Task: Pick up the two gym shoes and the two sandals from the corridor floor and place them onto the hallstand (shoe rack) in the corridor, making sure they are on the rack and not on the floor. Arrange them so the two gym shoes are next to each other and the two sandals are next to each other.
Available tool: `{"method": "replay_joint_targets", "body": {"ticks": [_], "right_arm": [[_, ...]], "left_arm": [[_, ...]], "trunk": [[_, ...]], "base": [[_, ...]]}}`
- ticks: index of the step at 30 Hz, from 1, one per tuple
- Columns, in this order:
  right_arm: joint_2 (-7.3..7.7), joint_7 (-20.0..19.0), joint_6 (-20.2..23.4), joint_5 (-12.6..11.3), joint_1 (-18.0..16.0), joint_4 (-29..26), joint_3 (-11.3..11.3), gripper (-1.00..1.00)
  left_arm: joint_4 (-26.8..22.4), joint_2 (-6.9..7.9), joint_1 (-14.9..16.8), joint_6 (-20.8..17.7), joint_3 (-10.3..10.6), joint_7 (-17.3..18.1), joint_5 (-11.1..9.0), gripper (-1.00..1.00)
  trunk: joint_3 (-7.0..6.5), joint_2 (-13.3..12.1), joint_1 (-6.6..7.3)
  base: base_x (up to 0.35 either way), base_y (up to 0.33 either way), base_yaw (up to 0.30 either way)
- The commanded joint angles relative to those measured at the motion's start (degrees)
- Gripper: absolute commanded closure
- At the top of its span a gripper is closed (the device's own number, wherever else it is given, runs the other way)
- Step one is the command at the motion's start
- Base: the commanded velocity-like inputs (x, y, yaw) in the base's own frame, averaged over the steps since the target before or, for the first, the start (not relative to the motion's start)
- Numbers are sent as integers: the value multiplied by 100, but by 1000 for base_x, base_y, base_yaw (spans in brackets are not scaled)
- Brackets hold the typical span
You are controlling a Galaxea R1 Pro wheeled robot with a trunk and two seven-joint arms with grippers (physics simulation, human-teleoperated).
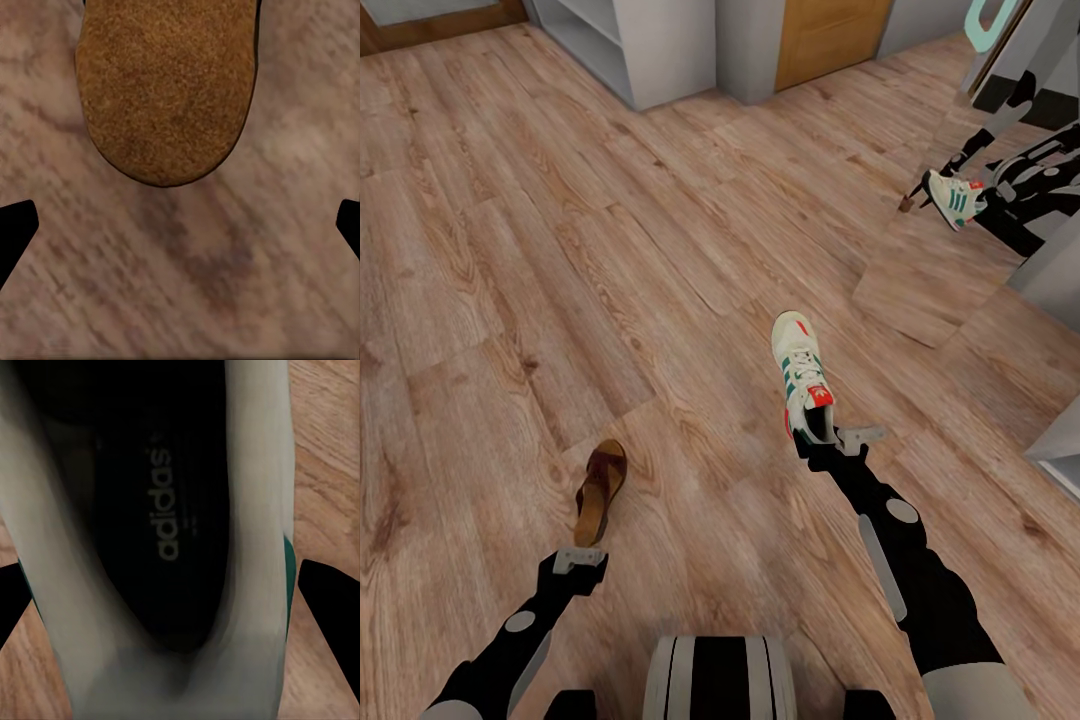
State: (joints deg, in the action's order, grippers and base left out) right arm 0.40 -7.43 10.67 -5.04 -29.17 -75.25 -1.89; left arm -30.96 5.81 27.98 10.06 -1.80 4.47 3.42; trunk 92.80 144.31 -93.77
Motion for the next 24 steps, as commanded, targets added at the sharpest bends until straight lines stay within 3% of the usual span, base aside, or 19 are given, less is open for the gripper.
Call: {"method": "replay_joint_targets", "body": {"ticks": [1, 12, 24], "right_arm": [[4, -4, 32, -55, -1, -7, -5, 100], [4, -4, 31, -62, -1, -7, -4, 100], [4, -4, 31, -67, -1, -7, -4, 100]], "left_arm": [[3, 2, 0, 20, -20, 23, 36, -100], [3, -8, -3, 23, -19, 11, 41, -100], [-22, -15, -3, 23, -7, 18, 36, -100]], "trunk": [[4, 1, 1], [7, 1, 1], [7, 1, 1]], "base": [[0, 0, 0], [120, 0, 0], [14, 0, 0]]}}
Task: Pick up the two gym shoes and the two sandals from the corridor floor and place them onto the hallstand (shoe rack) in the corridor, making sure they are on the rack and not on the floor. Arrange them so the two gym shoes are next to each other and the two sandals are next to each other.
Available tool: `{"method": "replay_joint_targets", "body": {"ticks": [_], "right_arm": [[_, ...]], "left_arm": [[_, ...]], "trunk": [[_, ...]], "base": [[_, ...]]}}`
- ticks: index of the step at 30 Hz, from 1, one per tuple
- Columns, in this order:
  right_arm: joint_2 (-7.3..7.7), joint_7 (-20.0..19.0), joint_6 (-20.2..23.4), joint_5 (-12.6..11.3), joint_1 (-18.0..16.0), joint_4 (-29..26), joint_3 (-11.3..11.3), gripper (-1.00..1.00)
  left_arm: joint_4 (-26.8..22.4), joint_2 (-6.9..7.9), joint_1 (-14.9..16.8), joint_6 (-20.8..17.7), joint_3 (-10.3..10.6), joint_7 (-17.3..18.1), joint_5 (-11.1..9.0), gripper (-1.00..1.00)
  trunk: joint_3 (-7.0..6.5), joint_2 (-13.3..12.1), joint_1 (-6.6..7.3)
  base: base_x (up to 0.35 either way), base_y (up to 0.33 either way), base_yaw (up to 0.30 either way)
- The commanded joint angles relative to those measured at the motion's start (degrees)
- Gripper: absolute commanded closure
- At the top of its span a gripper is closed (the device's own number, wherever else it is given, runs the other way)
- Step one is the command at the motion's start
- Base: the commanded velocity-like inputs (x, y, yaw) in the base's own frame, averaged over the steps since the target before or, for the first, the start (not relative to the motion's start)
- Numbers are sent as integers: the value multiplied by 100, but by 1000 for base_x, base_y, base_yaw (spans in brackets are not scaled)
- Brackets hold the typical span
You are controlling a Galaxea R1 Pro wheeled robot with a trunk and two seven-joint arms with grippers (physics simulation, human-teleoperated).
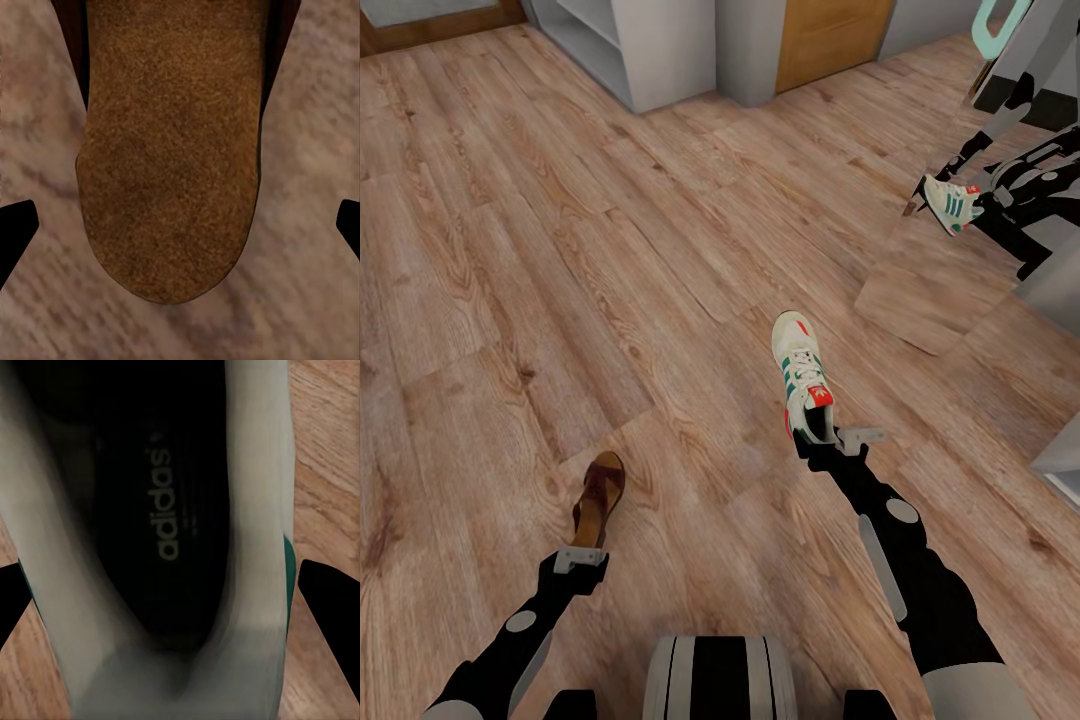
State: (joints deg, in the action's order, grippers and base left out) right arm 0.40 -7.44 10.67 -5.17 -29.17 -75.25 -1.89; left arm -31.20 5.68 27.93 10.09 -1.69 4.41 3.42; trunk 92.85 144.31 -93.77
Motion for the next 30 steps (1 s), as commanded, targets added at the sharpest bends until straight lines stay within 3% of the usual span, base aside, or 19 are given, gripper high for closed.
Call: {"method": "replay_joint_targets", "body": {"ticks": [1, 8, 13, 18, 30], "right_arm": [[4, -3, 32, -54, -1, -7, -5, 100], [4, -3, 32, -52, -1, -7, -5, 100], [4, -3, 32, -42, -1, -7, -5, 100], [4, -3, 32, -38, -1, -7, -5, 100], [4, -3, 32, -37, -1, -7, -5, 100]], "left_arm": [[-5, 0, 2, 19, -17, 24, 36, -100], [-16, 17, -2, 19, -23, 25, 35, -100], [-17, 27, 1, 19, -32, 25, 36, -100], [-23, 29, 2, 19, -32, 25, 36, -100], [-28, 25, -22, 27, -25, 25, 27, -100]], "trunk": [[3, 1, 1], [3, 1, 1], [136, 8, -12], [174, 8, -12], [191, 8, -12]], "base": [[0, 0, 0], [0, 0, 0], [0, 0, 0], [0, 0, 0], [0, 0, 0]]}}
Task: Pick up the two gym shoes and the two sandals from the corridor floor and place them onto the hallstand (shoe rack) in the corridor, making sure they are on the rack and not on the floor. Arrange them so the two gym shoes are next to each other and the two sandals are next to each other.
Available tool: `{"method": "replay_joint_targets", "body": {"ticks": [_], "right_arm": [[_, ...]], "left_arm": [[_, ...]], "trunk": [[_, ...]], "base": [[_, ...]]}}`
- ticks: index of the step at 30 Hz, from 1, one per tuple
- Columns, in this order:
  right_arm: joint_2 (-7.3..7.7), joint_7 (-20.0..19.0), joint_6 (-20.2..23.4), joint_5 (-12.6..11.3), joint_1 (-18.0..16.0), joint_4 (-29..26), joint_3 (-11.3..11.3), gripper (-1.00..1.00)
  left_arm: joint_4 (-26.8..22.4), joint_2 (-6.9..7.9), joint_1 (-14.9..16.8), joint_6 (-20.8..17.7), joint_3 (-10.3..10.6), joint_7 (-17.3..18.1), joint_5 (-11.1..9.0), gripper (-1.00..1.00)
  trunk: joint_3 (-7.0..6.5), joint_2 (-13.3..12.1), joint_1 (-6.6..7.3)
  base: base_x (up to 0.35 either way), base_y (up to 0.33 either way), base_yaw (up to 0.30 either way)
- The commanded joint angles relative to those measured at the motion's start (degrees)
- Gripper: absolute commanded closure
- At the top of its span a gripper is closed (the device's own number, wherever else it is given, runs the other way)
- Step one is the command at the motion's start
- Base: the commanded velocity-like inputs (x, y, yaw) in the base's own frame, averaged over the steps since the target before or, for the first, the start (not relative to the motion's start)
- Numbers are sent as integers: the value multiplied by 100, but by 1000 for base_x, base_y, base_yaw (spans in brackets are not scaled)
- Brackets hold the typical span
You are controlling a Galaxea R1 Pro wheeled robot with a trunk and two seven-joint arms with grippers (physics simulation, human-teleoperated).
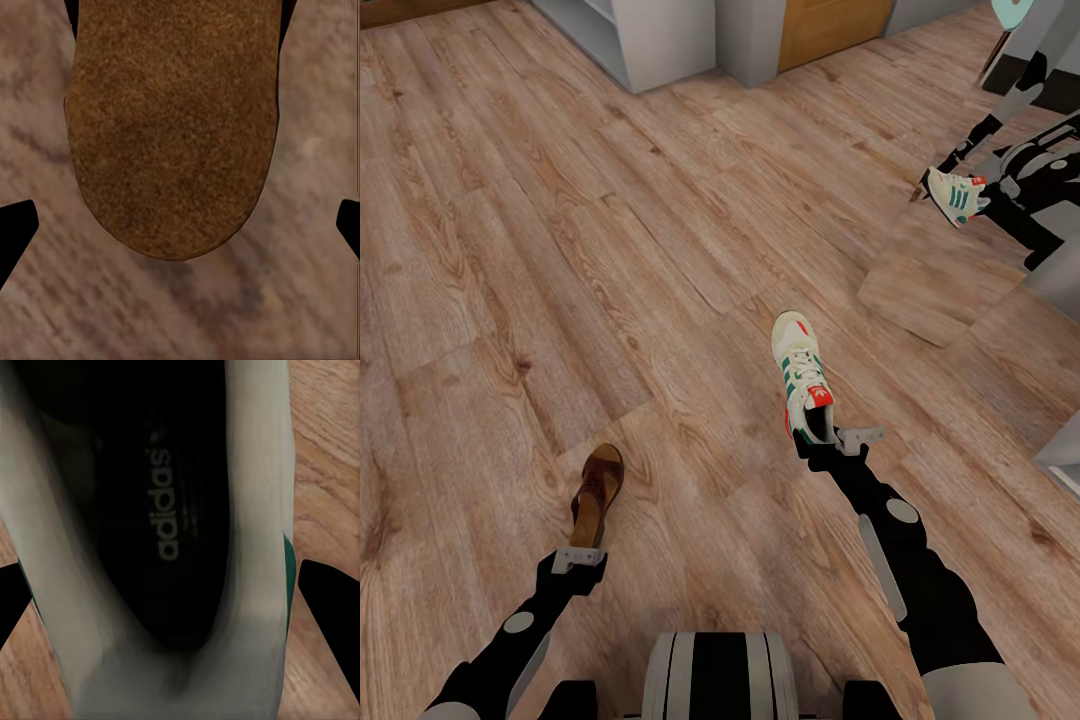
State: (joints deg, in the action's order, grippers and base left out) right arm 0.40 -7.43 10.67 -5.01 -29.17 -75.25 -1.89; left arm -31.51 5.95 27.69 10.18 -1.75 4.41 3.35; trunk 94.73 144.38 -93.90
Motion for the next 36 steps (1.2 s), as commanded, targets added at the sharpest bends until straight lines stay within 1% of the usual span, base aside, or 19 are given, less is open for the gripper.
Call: {"method": "replay_joint_targets", "body": {"ticks": [1, 25, 26, 36], "right_arm": [[4, -4, 32, -53, -1, -7, -5, 100], [4, -4, 32, -53, -1, -7, 3, 100], [4, -4, 32, -53, -1, -7, 4, 100], [4, -4, 32, -53, -1, -7, 4, 100]], "left_arm": [[3, -11, 0, 19, -17, 25, 40, -100], [-5, -14, -1, 14, -19, 25, 42, -100], [0, -14, -1, 12, -19, 25, 43, 100], [7, -17, 6, 11, -19, 25, 44, 100]], "trunk": [[3, 1, 1], [3, 1, 1], [3, 1, 1], [3, 1, 1]], "base": [[80, 0, 0], [36, 13, 0], [0, 0, 0], [0, 0, 0]]}}
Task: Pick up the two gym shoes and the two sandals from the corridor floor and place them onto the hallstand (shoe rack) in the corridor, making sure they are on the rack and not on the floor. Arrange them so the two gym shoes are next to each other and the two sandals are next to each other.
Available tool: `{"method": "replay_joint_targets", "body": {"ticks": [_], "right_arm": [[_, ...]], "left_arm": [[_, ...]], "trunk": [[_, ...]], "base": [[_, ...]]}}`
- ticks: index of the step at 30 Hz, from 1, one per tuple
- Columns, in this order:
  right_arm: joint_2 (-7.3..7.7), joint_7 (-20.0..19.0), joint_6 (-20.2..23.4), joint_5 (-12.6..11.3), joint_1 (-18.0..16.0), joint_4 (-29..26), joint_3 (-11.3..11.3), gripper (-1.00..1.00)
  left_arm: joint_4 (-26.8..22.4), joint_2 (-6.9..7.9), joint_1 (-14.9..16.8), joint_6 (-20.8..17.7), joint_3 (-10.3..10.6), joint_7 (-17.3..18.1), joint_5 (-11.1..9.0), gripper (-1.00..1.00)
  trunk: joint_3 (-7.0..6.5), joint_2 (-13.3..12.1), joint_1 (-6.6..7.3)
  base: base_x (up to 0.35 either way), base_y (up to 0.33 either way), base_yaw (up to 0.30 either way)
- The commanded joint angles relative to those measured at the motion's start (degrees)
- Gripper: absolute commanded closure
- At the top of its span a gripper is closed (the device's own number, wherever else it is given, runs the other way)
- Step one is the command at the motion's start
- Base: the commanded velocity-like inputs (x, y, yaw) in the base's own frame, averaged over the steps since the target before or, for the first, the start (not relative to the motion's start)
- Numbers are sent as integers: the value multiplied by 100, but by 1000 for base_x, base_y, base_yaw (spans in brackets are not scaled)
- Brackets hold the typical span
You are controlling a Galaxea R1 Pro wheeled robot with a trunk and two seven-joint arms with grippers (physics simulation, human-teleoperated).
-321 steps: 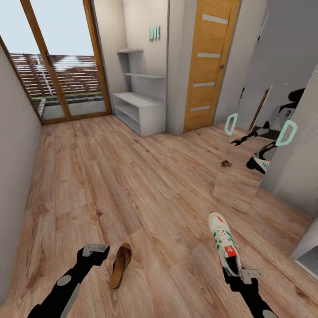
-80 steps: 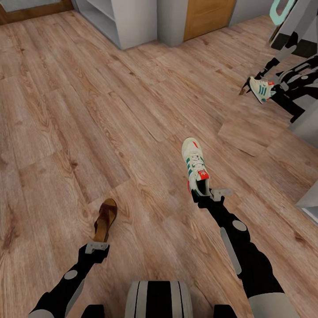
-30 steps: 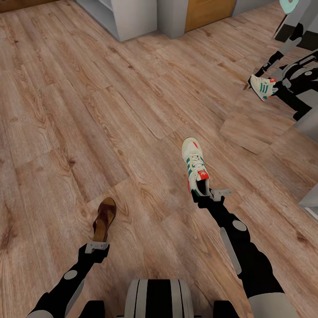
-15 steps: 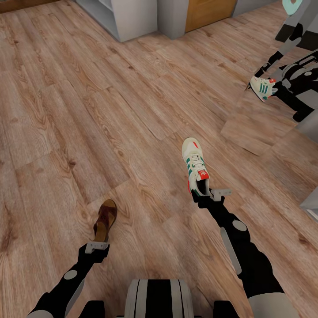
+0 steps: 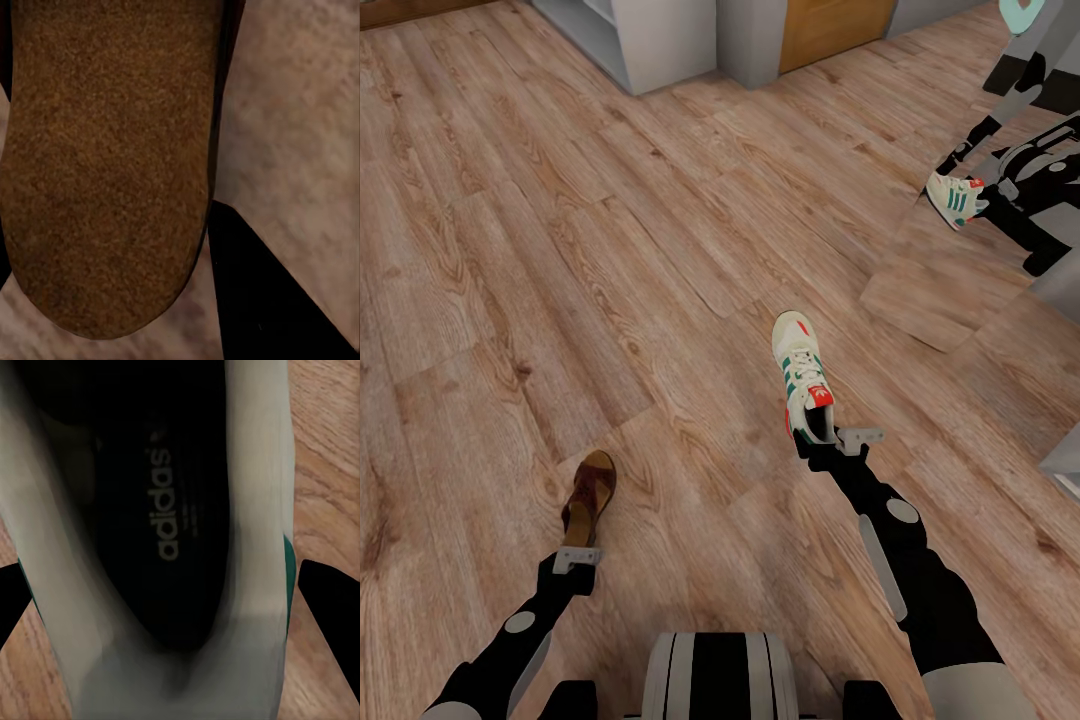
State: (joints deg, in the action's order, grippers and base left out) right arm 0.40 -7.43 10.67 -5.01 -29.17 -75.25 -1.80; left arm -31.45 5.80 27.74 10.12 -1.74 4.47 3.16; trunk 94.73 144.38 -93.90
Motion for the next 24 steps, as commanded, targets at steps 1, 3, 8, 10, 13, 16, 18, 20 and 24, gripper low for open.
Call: {"method": "replay_joint_targets", "body": {"ticks": [1, 3, 8, 10, 13, 16, 18, 20, 24], "right_arm": [[4, -4, 32, -53, -1, -7, -5, 100], [4, -4, 32, -53, -1, -7, -5, 100], [4, -4, 32, -53, -1, -7, -3, 100], [4, -4, 32, -53, -1, -7, -1, 100], [4, -4, 32, -53, -1, -7, -3, 100], [4, -4, 32, -56, -1, -7, -2, 100], [4, -4, 32, -54, -1, -7, -4, 100], [4, -4, 32, -54, -1, -7, -4, 100], [4, -4, 32, -55, -1, -7, -4, 100]], "left_arm": [[1, -4, 1, 16, -16, 19, 62, 100], [-2, -9, 1, 16, -13, 19, 62, 100], [-17, -5, -1, 16, -11, 27, 60, 100], [-18, -4, -3, 16, -12, 27, 58, 100], [-22, -7, -5, 16, -18, 28, 57, 100], [-60, -7, -5, 16, -17, 28, 55, 100], [-78, -3, -7, 16, -14, 28, 54, 100], [-88, -5, -10, 16, -16, 31, 54, 100], [-95, -8, -13, 16, -18, 35, 53, 100]], "trunk": [[3, 1, 1], [3, 1, 1], [3, 1, 1], [3, 1, 1], [3, 1, 1], [3, 1, 1], [3, 1, 1], [3, 1, 1], [-42, -2, 6]], "base": [[0, 0, 0], [0, 0, 0], [0, 0, 0], [0, 0, 0], [0, 0, 0], [0, 0, 0], [0, 0, 0], [0, 0, 0], [0, 0, 0]]}}
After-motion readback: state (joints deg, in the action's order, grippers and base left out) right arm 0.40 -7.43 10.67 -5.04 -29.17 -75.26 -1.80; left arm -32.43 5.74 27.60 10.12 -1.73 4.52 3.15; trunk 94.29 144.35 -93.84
